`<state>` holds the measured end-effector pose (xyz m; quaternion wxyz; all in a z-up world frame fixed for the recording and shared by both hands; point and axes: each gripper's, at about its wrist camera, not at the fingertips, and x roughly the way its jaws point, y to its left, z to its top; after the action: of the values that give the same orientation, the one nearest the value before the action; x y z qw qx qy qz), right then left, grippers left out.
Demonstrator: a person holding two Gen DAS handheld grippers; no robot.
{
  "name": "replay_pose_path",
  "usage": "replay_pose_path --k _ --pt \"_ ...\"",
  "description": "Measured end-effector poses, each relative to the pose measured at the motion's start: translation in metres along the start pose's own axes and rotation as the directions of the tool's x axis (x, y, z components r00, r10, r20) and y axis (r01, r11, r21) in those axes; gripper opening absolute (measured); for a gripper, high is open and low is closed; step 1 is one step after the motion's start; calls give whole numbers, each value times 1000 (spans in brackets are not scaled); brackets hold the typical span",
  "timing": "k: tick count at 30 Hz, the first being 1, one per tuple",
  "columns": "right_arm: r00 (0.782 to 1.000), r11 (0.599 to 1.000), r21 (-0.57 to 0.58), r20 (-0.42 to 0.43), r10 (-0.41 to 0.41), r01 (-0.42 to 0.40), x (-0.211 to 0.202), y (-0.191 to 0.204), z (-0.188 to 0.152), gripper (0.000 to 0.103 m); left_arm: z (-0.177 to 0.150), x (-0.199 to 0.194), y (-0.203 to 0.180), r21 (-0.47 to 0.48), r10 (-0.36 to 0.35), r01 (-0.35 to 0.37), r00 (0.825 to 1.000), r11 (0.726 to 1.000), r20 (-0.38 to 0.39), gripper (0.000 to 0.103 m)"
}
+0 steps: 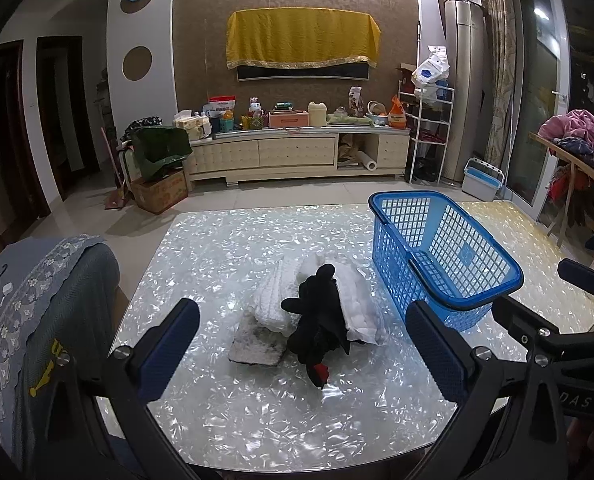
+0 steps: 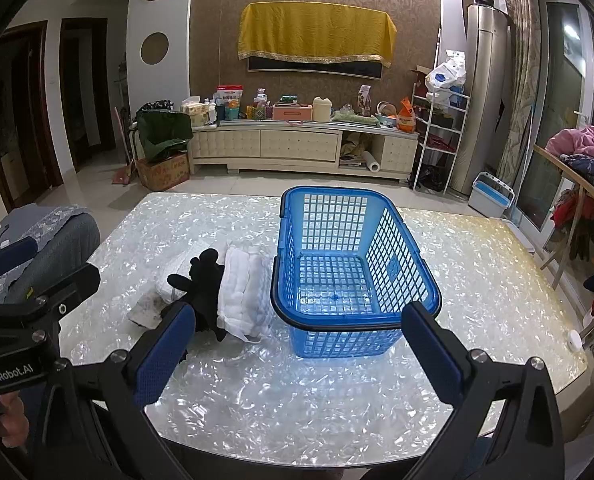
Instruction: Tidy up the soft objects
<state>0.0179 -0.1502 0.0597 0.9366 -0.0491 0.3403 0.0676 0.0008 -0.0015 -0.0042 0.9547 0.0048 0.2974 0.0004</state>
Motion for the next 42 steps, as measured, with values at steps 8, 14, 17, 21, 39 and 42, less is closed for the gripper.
replay_pose_path --k 8,14,17,21,39,42 --pt "1000 1000 -3 -8 1 -1 2 -1 2 103 0 1 0 3 -7 7 1000 1000 -6 102" --pt "1000 1000 -3 -9 3 -3 1 0 2 103 0 1 0 3 -7 7 1000 1000 -8 102" --pt "1000 1000 -3 -9 4 -4 1 0 2 103 -1 0 1 2 -8 8 1000 1000 -7 102" --pt "1000 1000 2 -7 12 -12 1 -1 2 103 -1 0 1 2 -13 13 1000 1000 -8 102" --pt "997 997 -42 -50 59 -61 19 2 15 103 12 20 19 58 -14 19 997 998 -74 102" --pt "993 992 -72 -77 95 -100 29 9 20 103 13 31 28 82 -10 20 993 996 -114 102"
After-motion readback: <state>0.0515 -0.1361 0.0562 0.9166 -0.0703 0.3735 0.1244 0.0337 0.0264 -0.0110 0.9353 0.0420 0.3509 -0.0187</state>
